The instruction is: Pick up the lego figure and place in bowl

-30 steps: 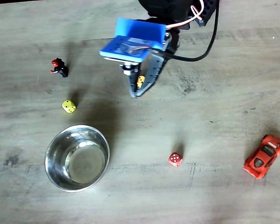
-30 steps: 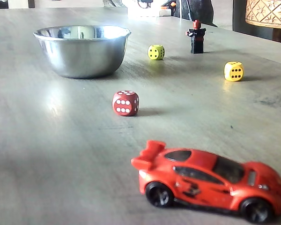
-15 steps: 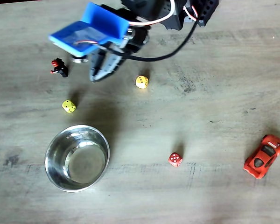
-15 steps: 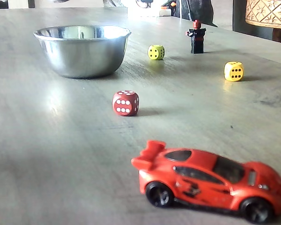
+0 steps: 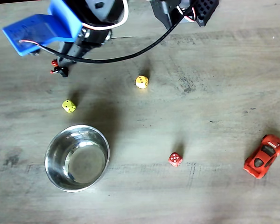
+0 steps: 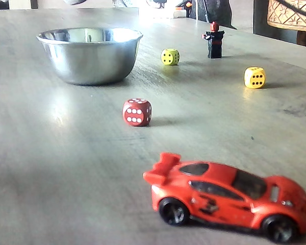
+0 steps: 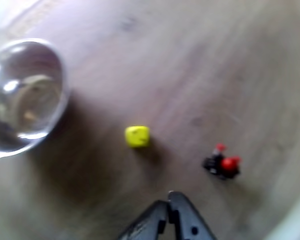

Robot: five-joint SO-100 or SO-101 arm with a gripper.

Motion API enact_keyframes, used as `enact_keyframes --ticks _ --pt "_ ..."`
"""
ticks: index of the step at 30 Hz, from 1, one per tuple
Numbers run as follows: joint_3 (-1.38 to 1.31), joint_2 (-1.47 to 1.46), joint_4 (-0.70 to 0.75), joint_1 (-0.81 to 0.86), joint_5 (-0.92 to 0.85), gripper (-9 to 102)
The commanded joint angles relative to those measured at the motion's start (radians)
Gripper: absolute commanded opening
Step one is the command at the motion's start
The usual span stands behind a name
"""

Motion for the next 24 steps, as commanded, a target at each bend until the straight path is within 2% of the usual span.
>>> enact_keyframes --ticks 1,14,24 --pt "-0.067 -0.014 -0.021 0.060 -0.002 -1" --pt "-0.072 -0.143 -0.025 0.161 -0.003 -1" --pt "-0.221 -0.314 -0.025 0.169 -0.005 -1"
